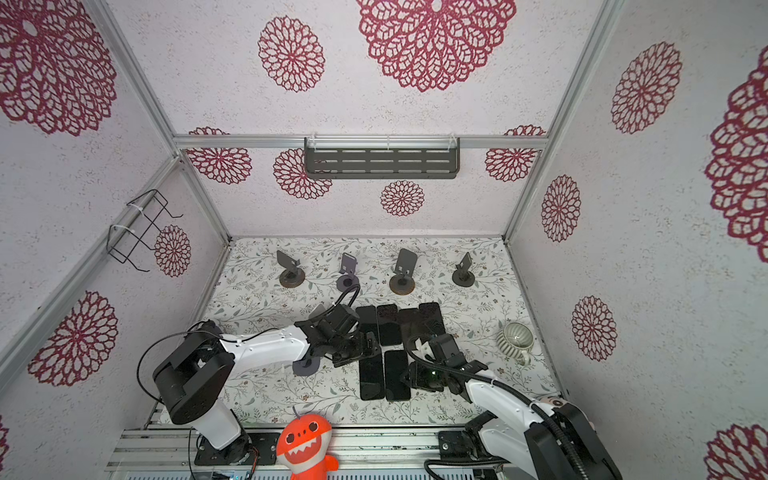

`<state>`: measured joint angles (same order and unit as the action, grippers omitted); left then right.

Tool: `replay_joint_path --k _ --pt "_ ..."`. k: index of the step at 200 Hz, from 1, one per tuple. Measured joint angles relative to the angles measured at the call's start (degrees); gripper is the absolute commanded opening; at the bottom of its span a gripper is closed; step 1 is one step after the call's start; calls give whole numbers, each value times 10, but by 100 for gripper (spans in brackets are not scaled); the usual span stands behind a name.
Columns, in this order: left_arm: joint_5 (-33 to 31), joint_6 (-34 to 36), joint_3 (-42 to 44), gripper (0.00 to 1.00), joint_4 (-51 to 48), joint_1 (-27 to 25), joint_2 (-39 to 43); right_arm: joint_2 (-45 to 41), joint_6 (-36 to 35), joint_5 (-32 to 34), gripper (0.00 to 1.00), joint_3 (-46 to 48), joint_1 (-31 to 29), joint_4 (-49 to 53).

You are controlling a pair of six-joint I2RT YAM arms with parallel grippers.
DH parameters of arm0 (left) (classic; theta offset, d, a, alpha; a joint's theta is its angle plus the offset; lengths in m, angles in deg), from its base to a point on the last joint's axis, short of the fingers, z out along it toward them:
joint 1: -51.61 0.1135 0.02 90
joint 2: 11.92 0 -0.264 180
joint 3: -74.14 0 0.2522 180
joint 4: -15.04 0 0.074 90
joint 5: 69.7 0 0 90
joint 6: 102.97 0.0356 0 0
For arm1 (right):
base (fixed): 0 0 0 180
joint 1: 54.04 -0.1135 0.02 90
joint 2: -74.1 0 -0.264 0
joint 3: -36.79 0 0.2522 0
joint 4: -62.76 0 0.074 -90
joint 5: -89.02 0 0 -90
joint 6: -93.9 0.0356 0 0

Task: Remove the phone from the phone stand
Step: 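Lower the phone flat beside the nearest phone with the right gripper, then open the right gripper and lift both grippers off the phones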

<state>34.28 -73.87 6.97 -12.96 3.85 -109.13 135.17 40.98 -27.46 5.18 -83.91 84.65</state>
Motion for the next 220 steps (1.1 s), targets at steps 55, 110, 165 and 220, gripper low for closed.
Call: replay_joint_path --k 55,110,165,220 --pt "0 0 0 97 0 0 0 30 -1 5 43 -15 -3 -16" --pt "-3 0 0 97 -2 0 0 61 -2 -3 44 -23 -6 -52" --pt "-12 12 -1 97 -12 0 0 32 -30 31 50 -43 -7 2" --pt "-57 65 -67 97 -102 0 28 -32 -88 114 98 -126 -3 97"
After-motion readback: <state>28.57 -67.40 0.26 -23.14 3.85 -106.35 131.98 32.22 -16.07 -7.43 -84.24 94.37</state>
